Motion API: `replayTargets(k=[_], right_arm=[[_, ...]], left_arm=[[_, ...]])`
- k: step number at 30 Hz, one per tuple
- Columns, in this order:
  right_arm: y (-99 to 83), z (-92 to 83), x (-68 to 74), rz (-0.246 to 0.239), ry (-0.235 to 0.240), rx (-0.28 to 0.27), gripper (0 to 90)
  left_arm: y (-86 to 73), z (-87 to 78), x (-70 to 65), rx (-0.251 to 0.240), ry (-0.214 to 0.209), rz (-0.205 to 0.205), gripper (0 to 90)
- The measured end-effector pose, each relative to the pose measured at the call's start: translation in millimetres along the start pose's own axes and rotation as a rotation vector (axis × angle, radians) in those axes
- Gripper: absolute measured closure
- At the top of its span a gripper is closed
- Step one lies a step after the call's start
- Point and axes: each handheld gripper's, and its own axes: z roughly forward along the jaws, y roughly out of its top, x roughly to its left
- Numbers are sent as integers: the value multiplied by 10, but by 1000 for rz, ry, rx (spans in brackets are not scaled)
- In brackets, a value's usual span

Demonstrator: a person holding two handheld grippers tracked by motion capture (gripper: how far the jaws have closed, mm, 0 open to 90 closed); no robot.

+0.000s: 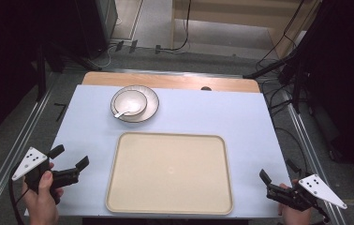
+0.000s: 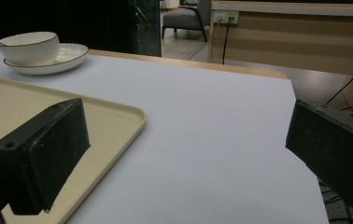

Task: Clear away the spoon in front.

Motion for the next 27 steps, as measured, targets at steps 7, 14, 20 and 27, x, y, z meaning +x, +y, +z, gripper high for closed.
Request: replayTargets(k=[7, 14, 20, 27], right_arm=[[-3, -8, -11, 2, -5, -1, 0], [-12, 6, -7, -4, 2, 5, 0], [-13, 7, -13, -6, 3, 7, 0], [-14, 4, -28, -9, 4, 6, 0]], left_arm=[[176, 164, -11, 18, -32, 0, 0], [319, 365, -35, 43, -65, 11, 0], [476, 554, -50, 49, -88, 16, 0], [611, 788, -52, 68, -124, 3, 0]])
